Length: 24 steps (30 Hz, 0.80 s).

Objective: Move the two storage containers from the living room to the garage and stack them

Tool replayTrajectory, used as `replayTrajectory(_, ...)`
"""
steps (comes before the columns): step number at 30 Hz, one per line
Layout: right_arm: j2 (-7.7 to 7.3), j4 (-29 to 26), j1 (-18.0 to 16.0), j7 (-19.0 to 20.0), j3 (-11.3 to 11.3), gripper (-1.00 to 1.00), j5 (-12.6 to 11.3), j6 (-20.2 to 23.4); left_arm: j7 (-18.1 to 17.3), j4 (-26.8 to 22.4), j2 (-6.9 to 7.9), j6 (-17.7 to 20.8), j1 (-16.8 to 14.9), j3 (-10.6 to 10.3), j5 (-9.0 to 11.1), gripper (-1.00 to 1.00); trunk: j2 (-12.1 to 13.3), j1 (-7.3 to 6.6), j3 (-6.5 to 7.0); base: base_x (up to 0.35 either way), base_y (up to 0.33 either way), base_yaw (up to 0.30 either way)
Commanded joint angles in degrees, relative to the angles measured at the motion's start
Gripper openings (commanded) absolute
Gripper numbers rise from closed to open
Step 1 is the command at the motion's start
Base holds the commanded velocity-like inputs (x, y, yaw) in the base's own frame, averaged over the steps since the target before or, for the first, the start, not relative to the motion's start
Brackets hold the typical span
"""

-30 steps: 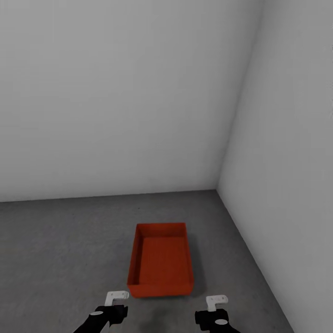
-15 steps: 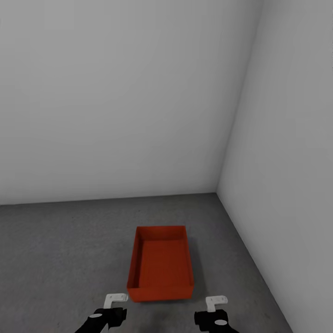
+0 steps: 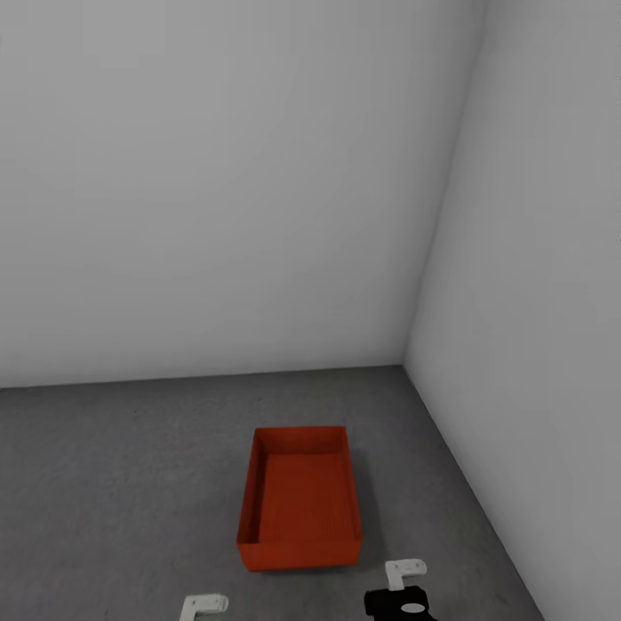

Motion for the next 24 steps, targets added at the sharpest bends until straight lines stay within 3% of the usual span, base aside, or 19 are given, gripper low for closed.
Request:
replayTrajectory(1, -0.01, 0.03, -0.04, -0.22, 0.49, 1.00, -0.60, -0.18, 0.15, 0.19, 0.01, 0.16, -0.01, 0.07, 0.14, 1.00, -0.04, 0.00, 0.03, 0.000, 0.000, 0.000)
replayTrajectory(9, -0.02, 0.05, -0.04, -0.20, 0.49, 1.00, -0.60, -0.20, 0.17, 0.81, 0.29, -0.10, -0.01, 0.08, 0.17, 1.00, -0.04, 0.00, 0.73, 0.000, 0.000, 0.000)
replayTrajectory(24, -0.29, -0.04, -0.04, 0.03, 0.45, 1.00, -0.60, 0.46, 0.16, 0.84, 0.49, -0.11, -0.01, 0.07, 0.17, 1.00, -0.04, 0.00, 0.81, 0.000, 0.000, 0.000)
